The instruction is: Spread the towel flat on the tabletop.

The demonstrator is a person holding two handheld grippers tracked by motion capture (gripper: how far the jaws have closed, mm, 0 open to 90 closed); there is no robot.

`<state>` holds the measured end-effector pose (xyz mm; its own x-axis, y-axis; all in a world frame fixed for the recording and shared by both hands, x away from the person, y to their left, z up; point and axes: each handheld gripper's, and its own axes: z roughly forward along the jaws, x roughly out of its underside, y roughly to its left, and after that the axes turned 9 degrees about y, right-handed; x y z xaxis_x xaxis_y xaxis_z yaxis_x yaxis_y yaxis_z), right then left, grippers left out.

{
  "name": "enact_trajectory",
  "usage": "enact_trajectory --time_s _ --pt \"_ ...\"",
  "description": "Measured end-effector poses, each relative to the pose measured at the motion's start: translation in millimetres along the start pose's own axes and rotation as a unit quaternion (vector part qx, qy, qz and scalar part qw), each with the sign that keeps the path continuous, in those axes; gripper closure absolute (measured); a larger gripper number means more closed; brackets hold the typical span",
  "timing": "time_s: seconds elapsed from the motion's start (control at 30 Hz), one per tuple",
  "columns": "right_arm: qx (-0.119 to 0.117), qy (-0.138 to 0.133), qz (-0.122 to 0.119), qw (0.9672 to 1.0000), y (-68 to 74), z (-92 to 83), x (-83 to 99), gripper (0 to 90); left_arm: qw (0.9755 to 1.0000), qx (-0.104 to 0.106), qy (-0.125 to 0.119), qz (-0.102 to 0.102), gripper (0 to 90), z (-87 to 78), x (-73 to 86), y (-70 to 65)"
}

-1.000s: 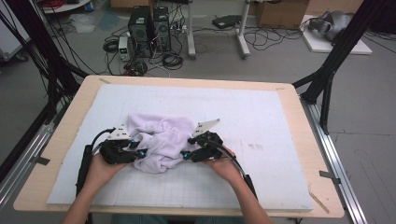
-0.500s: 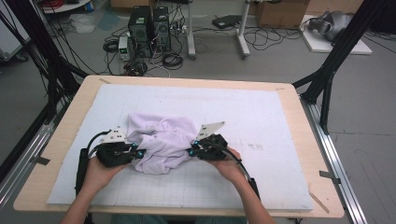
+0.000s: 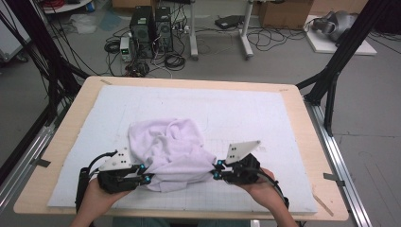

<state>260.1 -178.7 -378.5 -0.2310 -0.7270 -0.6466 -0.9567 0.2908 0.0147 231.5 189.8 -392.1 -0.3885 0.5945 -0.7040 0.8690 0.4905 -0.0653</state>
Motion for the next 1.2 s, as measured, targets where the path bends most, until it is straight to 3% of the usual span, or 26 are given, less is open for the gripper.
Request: enact_trajectory --time_s 0.07,0.1,0.13,0.17,0.23,0.27,0.33,0.4,0.47,0.5,0.57,0.63,0.7,0.73,0.77,0.8,0.87,0.97,1.2 --pt "-0.010 0.012 0.007 0.9999 3.6 9.9 9.0 79.3 1.0000 0.007 0.006 0.002 66.6 -0.7 1.9 -0.2" --pt "-0.017 0.012 0.012 0.9997 2.5 14.3 14.2 68.2 1.0000 0.007 0.007 -0.001 55.7 -2.6 1.5 0.6" --pt "-0.017 0.012 0.012 0.9997 2.5 14.3 14.2 68.2 1.0000 0.003 0.006 -0.002 55.7 -5.7 0.3 2.0" --pt "-0.021 -0.012 0.037 0.9990 -3.4 7.0 13.7 54.8 1.0000 -0.005 -0.005 -0.006 48.6 -14.2 -3.4 5.2" --pt "-0.011 -0.045 0.051 0.9976 -14.0 -7.7 11.0 52.8 0.9998 -0.015 -0.012 -0.007 44.7 -21.6 -8.5 10.8" --pt "0.006 -0.053 0.057 0.9969 -19.2 -13.9 8.2 52.2 0.9996 -0.022 -0.015 -0.010 42.9 -23.3 -11.3 13.8" --pt "0.016 -0.059 0.062 0.9962 -29.2 -17.9 1.3 51.6 0.9995 -0.028 -0.015 -0.010 42.3 -23.4 -13.8 17.9" --pt "0.024 -0.058 0.063 0.9960 -33.5 -15.3 -2.7 51.0 0.9992 -0.032 -0.012 -0.020 42.0 -17.8 -17.7 27.2" --pt "0.023 -0.029 0.062 0.9974 -42.9 7.7 -13.9 47.8 0.9985 -0.040 -0.003 -0.036 40.7 -6.5 -19.7 37.6" --pt "0.021 -0.017 0.059 0.9979 -45.8 16.4 -16.6 45.7 0.9967 -0.067 0.008 -0.044 41.2 6.5 -19.2 43.8" --pt "0.010 -0.009 0.060 0.9981 -48.1 24.0 -18.5 44.7 0.9958 -0.075 0.017 -0.049 41.1 12.7 -18.0 46.5" --pt "-0.005 0.001 0.069 0.9976 -52.4 35.8 -20.1 44.3 0.9957 -0.067 0.032 -0.055 40.9 23.9 -15.2 49.9" --pt "-0.017 0.015 0.070 0.9973 -53.5 46.3 -19.6 47.3 0.9961 -0.047 0.044 -0.060 45.8 32.5 -11.3 50.7" --pt "-0.039 0.025 0.072 0.9964 -49.4 55.7 -14.9 56.7 0.9964 -0.036 0.051 -0.057 55.7 35.7 -9.3 50.6" --pt "-0.039 0.025 0.072 0.9964 -49.4 55.7 -14.9 56.7 0.9965 -0.033 0.056 -0.054 55.7 38.2 -7.3 49.5" --pt "-0.045 0.033 0.068 0.9961 -43.2 62.9 -7.8 69.3 0.9964 -0.029 0.060 -0.053 65.1 39.7 -6.1 48.4" --pt "-0.058 0.029 0.066 0.9957 -37.1 64.6 -0.9 83.0 0.9967 -0.028 0.058 -0.049 71.6 38.8 -6.7 46.6" --pt "-0.061 0.025 0.056 0.9963 -27.8 56.6 3.2 86.1 0.9974 -0.020 0.049 -0.050 79.6 34.7 -6.6 46.7" --pt "-0.075 -0.001 0.040 0.9964 -2.6 21.8 7.9 86.8 0.9989 -0.013 0.031 -0.035 81.0 24.5 -12.1 36.2"
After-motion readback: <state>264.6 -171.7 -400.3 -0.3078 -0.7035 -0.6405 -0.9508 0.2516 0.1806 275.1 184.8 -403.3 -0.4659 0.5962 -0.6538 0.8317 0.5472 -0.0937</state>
